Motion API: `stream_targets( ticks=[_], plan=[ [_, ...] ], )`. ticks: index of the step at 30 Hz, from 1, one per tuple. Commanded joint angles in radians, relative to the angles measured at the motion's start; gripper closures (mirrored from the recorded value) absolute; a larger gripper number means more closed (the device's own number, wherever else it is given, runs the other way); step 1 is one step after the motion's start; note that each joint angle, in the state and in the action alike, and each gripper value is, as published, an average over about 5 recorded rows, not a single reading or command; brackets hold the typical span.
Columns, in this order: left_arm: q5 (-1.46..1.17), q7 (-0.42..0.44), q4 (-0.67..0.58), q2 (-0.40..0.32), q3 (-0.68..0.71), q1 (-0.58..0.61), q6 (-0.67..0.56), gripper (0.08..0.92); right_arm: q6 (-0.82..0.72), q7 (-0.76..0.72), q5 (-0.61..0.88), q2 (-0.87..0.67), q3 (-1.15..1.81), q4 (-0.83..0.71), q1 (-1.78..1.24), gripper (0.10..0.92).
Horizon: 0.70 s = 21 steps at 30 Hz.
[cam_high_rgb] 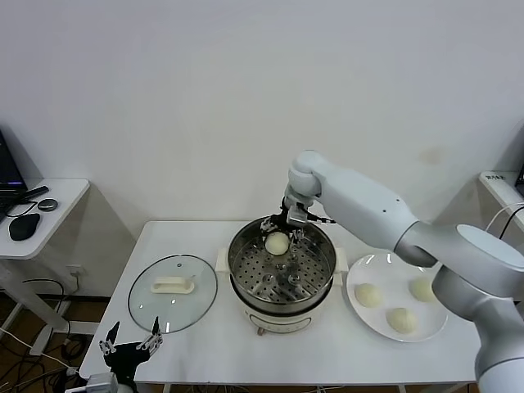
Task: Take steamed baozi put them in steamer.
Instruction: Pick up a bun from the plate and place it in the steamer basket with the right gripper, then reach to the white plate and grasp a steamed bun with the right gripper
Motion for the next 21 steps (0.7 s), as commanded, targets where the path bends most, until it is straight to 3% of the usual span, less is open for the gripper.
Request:
stream_targets(
  ticks=[1, 5, 11, 16, 21],
  plan=[
    [0.001, 0.001, -0.001, 0.0, -0.001, -0.003, 0.001, 0.177, -0.098, -0.008, 0.205, -0.059, -0.033, 0.055, 0.068, 0.205],
    [0.0, 0.001, -0.001, 0.004, 0.0, -0.001, 0.001, 0.177, -0.238, 0.014, 0.421, -0.163, -0.048, 0.118, 0.132, 0.203],
    [-0.004, -0.001, 0.014, 0.013, 0.002, -0.002, 0.001, 0.177, -0.702, 0.01, 0.706, -0.381, -0.065, 0.261, 0.254, 0.203],
    [-0.007, -0.002, 0.023, 0.044, 0.014, -0.004, 0.0, 0.177, -0.976, -0.079, 0.702, -0.55, -0.092, 0.33, 0.3, 0.203],
    [-0.021, -0.001, 0.023, 0.058, 0.007, -0.016, 0.002, 0.177, -1.084, -0.087, 0.648, -0.699, -0.139, 0.376, 0.251, 0.203]
  ],
)
